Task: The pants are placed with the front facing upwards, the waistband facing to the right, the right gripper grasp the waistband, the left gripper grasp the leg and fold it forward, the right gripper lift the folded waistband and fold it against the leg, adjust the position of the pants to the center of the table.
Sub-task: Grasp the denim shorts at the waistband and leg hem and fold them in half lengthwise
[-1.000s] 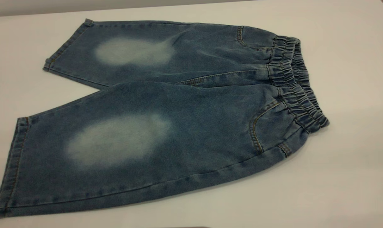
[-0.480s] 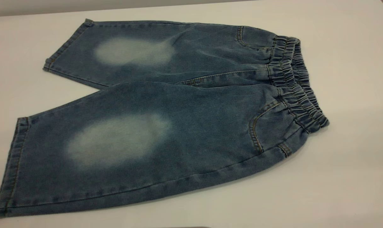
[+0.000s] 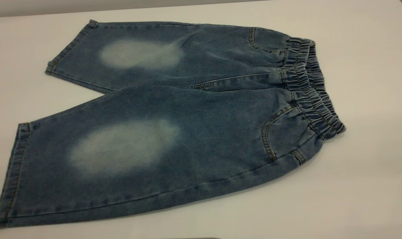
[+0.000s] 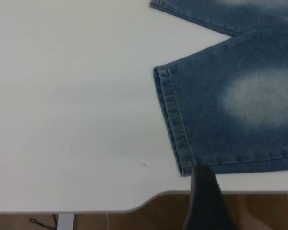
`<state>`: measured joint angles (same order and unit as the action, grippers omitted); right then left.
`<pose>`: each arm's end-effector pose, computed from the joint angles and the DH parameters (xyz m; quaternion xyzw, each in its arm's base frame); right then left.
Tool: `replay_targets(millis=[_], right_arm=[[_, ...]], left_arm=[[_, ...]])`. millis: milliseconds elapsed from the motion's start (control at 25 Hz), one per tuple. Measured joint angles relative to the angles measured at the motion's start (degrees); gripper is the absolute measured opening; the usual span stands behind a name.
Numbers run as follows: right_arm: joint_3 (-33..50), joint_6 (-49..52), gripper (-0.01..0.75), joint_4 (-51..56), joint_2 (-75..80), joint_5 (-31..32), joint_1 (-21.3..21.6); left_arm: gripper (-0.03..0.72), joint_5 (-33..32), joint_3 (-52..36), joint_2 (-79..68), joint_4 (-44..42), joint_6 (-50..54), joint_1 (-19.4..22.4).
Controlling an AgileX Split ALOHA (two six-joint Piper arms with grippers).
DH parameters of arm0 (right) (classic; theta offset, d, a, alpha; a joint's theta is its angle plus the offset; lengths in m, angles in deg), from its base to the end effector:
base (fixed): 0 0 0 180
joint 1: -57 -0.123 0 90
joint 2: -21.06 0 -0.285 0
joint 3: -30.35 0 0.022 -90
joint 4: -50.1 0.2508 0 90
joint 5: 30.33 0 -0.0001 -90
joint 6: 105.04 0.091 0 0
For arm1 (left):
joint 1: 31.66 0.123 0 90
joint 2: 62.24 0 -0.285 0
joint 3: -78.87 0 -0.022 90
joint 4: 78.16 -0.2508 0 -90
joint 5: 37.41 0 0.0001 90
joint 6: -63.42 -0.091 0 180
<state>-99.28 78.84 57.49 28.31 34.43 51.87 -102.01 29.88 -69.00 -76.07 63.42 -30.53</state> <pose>-0.0072 0.0100 0.2636 -0.0136 0.8743 0.1019 0.4744 -0.0096 -0.0032 0.2699 -0.0071 0.8674 -0.0133 0.4974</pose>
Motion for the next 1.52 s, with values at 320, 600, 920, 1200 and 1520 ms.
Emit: replay_targets(millis=[320,600,920,1200,1520], right_arm=[[-1.6,4.4,0.461,0.2,13.4,-7.8,0.0],[-1.6,-1.6,0.461,1.2,35.3,-18.4,0.0],[-1.6,-8.8,0.461,13.9,61.2,-34.9,0.0],[-1.8,-17.0,0.461,22.6,84.4,-45.1,0.0],[-6.3,-40.3,0.461,42.6,101.2,-43.8,0.0]], left_arm=[[0.391,8.3,5.3,-15.1,0.9,-6.1,0.0],[0.41,17.7,6.5,-38.7,14.6,-23.7,0.0],[0.549,24.8,6.5,-56.9,30.2,-38.6,0.0],[0.553,27.1,6.5,-64.8,33.4,-40.3,-0.3],[0.553,28.8,6.6,-68.6,33.7,-41.6,-4.9]])
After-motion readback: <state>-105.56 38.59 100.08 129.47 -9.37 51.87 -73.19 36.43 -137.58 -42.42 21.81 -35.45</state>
